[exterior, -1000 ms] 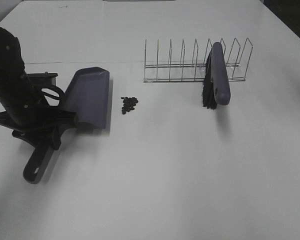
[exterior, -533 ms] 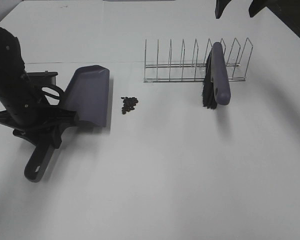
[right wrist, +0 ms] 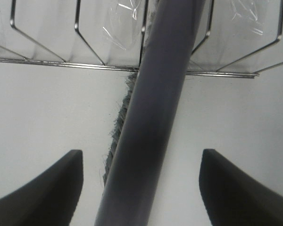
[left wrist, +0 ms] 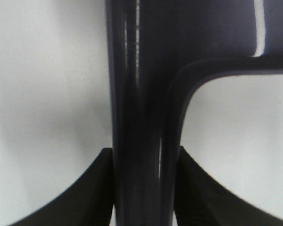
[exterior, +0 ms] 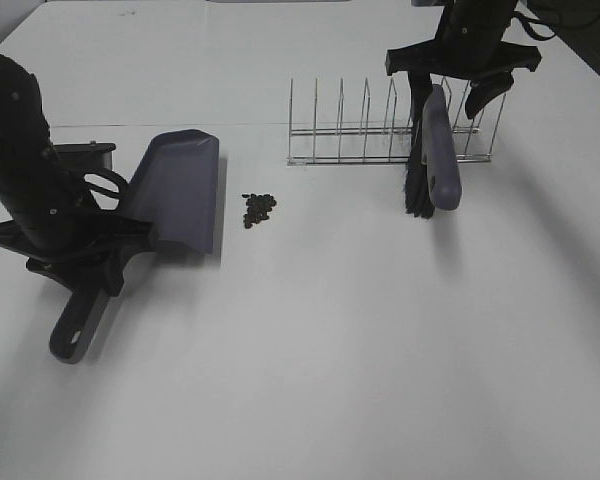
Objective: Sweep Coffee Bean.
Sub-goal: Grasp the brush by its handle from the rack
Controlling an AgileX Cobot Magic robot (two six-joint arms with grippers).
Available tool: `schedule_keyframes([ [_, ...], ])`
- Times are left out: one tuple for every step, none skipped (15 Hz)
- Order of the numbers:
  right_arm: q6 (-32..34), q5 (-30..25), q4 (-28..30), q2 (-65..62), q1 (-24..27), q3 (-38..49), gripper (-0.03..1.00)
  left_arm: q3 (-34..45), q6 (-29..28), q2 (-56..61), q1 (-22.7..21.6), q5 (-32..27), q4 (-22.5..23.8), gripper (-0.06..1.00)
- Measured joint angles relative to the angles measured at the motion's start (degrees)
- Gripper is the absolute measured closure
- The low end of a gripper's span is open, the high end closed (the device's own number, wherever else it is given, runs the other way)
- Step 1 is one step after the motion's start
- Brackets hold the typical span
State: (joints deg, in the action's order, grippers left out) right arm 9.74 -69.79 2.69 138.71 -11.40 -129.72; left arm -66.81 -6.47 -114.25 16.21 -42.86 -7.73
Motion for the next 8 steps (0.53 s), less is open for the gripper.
schedule_keyframes([
  [0.00, 0.23, -0.11, 0.80, 0.00, 0.00, 0.36, 0.00, 0.00, 0.00, 0.00, 0.11, 0.00, 0.60],
  [0.00, 0.57, -0.11, 1.43, 0.00, 0.00, 0.36, 0.00, 0.00, 0.00, 0.00, 0.11, 0.00, 0.60],
  [0.00, 1.03, -0.11, 1.95, 0.00, 0.00, 0.36, 0.00, 0.00, 0.00, 0.00, 0.11, 0.00, 0.60],
  [0.00, 2.23, -0.11, 2.41, 0.00, 0.00, 0.36, 0.00, 0.00, 0.00, 0.00, 0.11, 0.00, 0.60],
  [0.00, 3.27, -0.11, 2.81, 0.00, 0.00, 0.36, 0.00, 0.00, 0.00, 0.00, 0.11, 0.00, 0.60],
  [0.00, 4.41, -0.23, 3.15, 0.00, 0.00, 0.36, 0.00, 0.00, 0.00, 0.00, 0.11, 0.00, 0.60],
  [0.00, 5.50, -0.23, 3.50, 0.00, 0.00, 0.36, 0.00, 0.00, 0.00, 0.00, 0.17, 0.00, 0.60],
  [0.00, 6.47, -0.23, 3.78, 0.00, 0.00, 0.37, 0.00, 0.00, 0.00, 0.00, 0.17, 0.00, 0.60],
])
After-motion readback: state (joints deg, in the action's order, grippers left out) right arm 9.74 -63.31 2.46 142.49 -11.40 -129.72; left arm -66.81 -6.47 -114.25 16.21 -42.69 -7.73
